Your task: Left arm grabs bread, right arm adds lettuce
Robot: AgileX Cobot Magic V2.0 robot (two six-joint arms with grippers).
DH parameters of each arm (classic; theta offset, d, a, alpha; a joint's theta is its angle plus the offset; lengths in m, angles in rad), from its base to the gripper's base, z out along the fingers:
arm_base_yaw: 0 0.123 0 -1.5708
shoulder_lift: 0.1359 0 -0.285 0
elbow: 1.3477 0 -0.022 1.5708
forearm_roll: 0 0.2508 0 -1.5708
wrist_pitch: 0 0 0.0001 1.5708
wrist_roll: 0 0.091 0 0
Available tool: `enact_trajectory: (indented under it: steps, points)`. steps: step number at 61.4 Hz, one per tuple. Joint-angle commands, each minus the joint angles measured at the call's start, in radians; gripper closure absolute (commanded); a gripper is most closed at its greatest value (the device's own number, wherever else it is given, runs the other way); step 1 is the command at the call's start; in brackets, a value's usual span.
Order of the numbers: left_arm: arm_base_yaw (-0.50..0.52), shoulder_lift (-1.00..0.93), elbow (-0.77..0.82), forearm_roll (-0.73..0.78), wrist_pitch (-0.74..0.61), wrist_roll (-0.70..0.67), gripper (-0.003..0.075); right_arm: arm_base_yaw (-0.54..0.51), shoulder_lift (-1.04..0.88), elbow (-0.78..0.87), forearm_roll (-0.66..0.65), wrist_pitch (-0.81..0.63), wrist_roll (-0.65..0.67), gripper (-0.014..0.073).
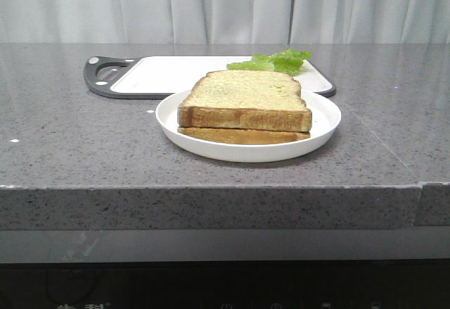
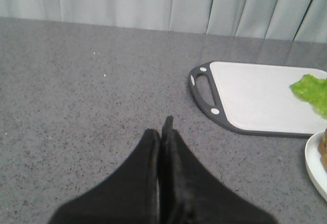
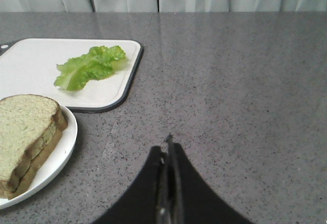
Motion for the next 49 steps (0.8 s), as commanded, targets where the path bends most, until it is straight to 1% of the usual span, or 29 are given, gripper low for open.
enact_trajectory:
  steps: [1,9,12,16,19,21,23,24,27,32,41,49]
  points:
    - [0.003,0.044,-0.024,-0.008,-0.072,-0.005,0.0741,-0.004,0.042,-0.035,0.005,-0.07,-0.001,0.0711]
    - [0.003,0.084,-0.024,-0.006,-0.08,-0.005,0.0736,-0.004,0.077,-0.035,0.005,-0.07,-0.001,0.0708]
    - [0.003,0.096,-0.024,-0.006,-0.082,-0.005,0.0705,-0.004,0.087,-0.035,0.005,-0.07,-0.001,0.0702]
    - [0.001,0.115,-0.026,-0.006,-0.082,-0.005,0.0616,-0.004,0.096,-0.035,0.005,-0.071,-0.001,0.0646]
    - [0.001,0.132,-0.03,-0.009,-0.08,-0.005,0.0505,-0.004,0.099,-0.035,0.005,-0.071,-0.001,0.0573]
    - [0.001,0.142,-0.035,-0.01,-0.074,-0.005,0.0435,-0.004,0.099,-0.035,0.005,-0.071,-0.001,0.0498]
    - [0.001,0.152,-0.046,-0.016,-0.066,-0.003,0.0376,-0.004,0.099,-0.035,0.005,-0.071,-0.001,0.0449]
    - [0.001,0.157,-0.053,-0.022,-0.059,-0.001,0.0358,-0.004,0.099,-0.035,0.005,-0.071,-0.001,0.0412]
    - [0.001,0.178,-0.075,-0.053,-0.033,0.015,0.0321,-0.004,0.099,-0.035,0.005,-0.071,-0.001,0.0343]
    - [0.001,0.217,-0.122,-0.133,0.036,0.102,0.0323,-0.004,0.099,-0.035,0.006,-0.071,-0.001,0.0288]
    - [0.001,0.314,-0.225,-0.348,0.164,0.284,0.0335,-0.004,0.099,-0.035,0.006,-0.07,-0.001,0.0293]
    - [0.001,0.395,-0.286,-0.498,0.203,0.397,0.0335,-0.004,0.099,-0.035,0.006,-0.07,-0.001,0.0293]
